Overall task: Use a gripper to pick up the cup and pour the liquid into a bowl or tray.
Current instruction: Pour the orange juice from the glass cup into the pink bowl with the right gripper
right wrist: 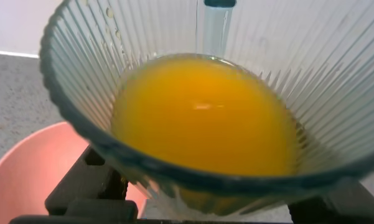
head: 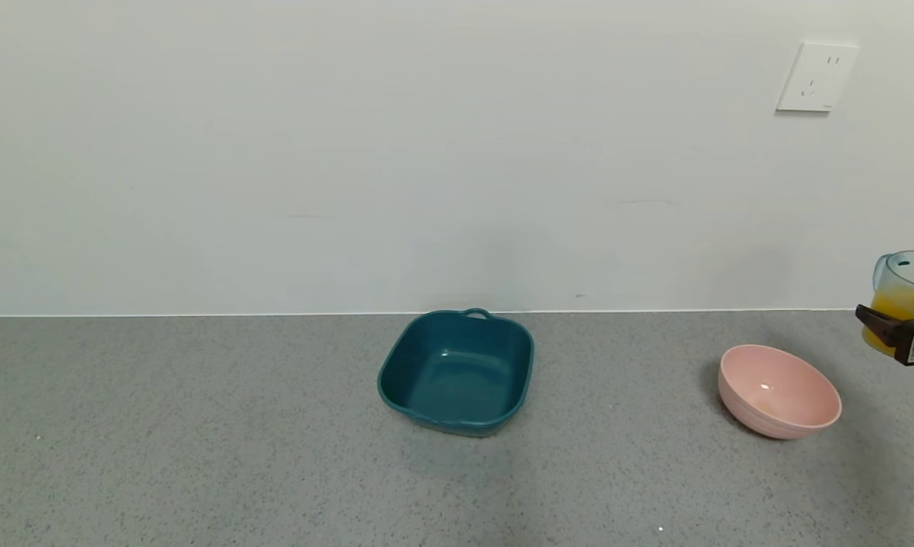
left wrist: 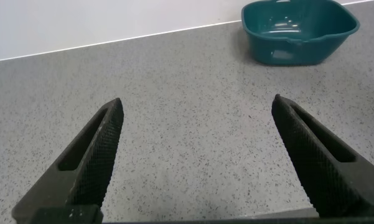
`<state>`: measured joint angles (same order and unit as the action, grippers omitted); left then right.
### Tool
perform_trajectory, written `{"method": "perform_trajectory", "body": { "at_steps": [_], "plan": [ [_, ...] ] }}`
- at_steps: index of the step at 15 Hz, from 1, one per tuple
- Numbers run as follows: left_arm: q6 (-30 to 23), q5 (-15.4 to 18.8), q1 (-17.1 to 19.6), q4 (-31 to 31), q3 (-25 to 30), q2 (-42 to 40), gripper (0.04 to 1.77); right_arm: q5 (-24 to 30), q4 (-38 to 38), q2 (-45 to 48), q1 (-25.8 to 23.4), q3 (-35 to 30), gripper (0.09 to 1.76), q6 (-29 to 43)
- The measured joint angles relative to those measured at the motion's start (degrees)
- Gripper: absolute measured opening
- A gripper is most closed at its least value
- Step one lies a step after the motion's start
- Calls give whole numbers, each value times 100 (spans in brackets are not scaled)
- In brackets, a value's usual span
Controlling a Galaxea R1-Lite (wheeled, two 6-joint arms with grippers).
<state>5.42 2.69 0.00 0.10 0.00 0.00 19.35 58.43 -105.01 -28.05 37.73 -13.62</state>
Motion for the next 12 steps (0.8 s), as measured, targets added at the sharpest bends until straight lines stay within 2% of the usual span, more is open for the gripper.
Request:
{"method": "perform_trajectory", "body": {
  "at_steps": [3,6,12],
  "plan": [
    [0,0,0,0,0,0,172,13,11,-56,-28,-63,137,-284],
    [0,-2,0,0,0,0,172,304,11,-89,-26,-215,137,-562],
    [0,2,0,0,0,0,172,319,13,-168,-41,-265,136,-1187]
  ]
}}
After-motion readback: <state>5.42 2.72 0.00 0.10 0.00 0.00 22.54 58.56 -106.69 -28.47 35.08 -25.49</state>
